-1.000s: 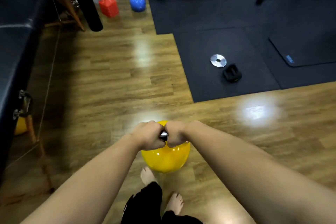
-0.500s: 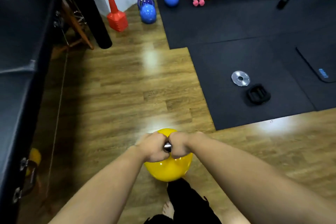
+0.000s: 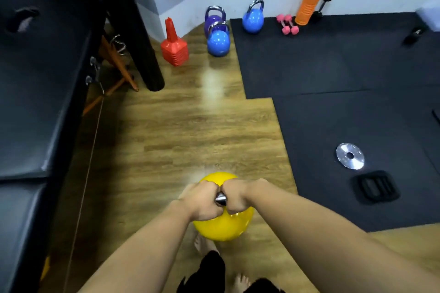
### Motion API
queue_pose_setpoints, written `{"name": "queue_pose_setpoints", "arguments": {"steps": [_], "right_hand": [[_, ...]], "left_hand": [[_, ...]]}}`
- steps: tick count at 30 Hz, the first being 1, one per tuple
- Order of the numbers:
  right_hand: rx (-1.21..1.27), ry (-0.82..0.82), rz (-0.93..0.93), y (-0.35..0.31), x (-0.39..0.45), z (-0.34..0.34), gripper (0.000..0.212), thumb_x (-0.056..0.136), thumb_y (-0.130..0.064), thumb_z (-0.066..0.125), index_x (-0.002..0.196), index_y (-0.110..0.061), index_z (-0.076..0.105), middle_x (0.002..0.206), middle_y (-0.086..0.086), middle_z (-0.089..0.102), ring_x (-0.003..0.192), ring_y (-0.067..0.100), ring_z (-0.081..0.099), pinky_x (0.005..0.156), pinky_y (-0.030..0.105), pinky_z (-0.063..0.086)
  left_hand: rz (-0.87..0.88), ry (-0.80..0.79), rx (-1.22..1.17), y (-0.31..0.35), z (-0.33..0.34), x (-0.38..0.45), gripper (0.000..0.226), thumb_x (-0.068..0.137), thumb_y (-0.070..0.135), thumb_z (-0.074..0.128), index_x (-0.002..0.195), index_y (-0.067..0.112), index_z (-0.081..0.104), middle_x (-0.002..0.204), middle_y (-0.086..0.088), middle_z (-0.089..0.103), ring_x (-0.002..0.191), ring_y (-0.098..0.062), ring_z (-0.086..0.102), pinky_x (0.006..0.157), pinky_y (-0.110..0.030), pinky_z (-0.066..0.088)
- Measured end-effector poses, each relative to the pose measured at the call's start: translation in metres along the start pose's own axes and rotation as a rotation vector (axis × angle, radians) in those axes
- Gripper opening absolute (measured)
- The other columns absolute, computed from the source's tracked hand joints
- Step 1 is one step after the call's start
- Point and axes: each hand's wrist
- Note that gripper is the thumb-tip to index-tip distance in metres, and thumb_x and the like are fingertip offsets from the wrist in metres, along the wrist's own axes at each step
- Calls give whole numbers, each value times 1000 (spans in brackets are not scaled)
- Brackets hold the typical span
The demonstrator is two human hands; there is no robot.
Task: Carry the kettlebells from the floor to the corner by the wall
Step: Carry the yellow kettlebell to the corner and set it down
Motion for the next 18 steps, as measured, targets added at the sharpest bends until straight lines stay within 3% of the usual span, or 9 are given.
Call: {"name": "queue_pose_setpoints", "arguments": {"steps": [6,10,13,18], "right_hand": [[63,28,20,25,82,-110,19,73,-16,66,92,-11,68,81,7,62,73,26,59,63,31,50],[69,41,-1,49,137,-189,15,72,-14,67,87,-11,65,77,7,60,69,27,56,59,30,45],[54,54,-15,64,171,-245,13,73,-13,67,85,-11,65,75,8,59,68,27,56,57,29,42],[-14,36,-30,96,236,-337,6,75,-11,66,78,-11,61,75,11,59,68,29,55,57,33,45]], "left_hand": [[13,-39,61,-62,-88,105,17,56,44,53,61,28,47,58,8,46,73,-23,58,56,-25,35],[12,-61,105,-94,-149,177,17,57,43,52,61,27,47,61,7,47,76,-23,59,54,-26,33],[-22,-58,105,-116,-187,225,18,57,43,52,62,27,48,58,7,48,67,-20,55,49,-25,31],[-57,-89,71,-156,-244,315,19,57,41,49,66,25,51,65,5,56,72,-23,59,55,-28,37]]}}
Point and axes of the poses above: each hand's wrist, its own x-axis towards the middle knuckle, its own z-axis out of the palm, y = z × x
